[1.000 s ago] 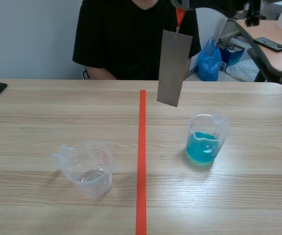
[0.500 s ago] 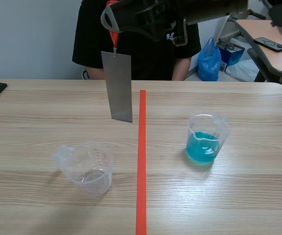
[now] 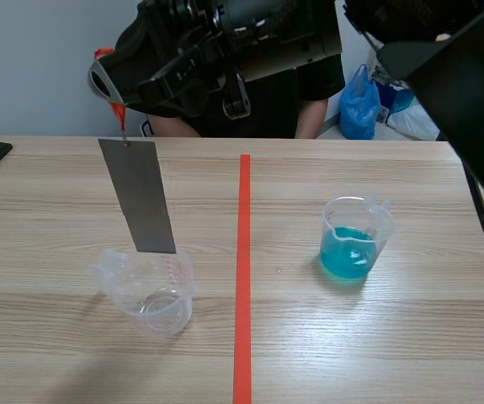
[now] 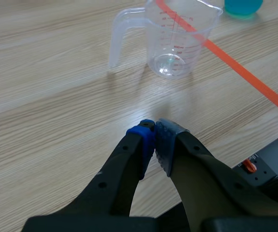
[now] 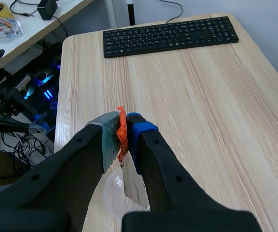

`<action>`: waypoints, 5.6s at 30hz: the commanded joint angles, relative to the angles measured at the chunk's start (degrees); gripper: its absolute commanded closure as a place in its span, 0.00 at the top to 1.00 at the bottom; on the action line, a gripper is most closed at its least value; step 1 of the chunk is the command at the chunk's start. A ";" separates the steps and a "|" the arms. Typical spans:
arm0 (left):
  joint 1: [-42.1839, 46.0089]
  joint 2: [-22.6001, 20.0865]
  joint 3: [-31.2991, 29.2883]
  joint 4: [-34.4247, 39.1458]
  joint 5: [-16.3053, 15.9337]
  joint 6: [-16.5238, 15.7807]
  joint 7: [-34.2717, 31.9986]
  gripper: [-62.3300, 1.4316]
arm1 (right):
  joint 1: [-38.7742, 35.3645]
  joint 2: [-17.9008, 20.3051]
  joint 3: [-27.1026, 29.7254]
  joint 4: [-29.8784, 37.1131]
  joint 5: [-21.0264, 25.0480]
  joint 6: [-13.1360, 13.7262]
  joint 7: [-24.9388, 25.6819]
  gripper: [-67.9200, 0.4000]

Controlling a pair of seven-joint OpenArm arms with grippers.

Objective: Do the redox reaction experiment.
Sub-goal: 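Put the plate into the left beaker, then return to the home posture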

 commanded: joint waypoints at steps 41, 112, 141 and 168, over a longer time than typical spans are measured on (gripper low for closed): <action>0.15 -0.48 0.04 0.96 -0.94 0.13 -1.25 0.07 | -1.75 0.11 -3.93 -1.62 -7.19 0.00 9.42 0.03; -0.04 -2.62 0.07 0.96 -0.96 1.51 -2.58 0.18 | -11.15 11.56 -9.92 -7.78 -13.11 3.91 39.80 1.00; 19.56 -19.80 0.83 12.26 -17.35 8.98 -14.51 1.00 | -57.94 40.24 31.34 17.14 -20.74 -6.25 56.52 1.00; 25.09 -23.82 0.83 15.80 -21.99 13.88 -14.49 1.00 | -71.17 25.53 41.33 29.79 -29.79 -6.03 45.07 1.00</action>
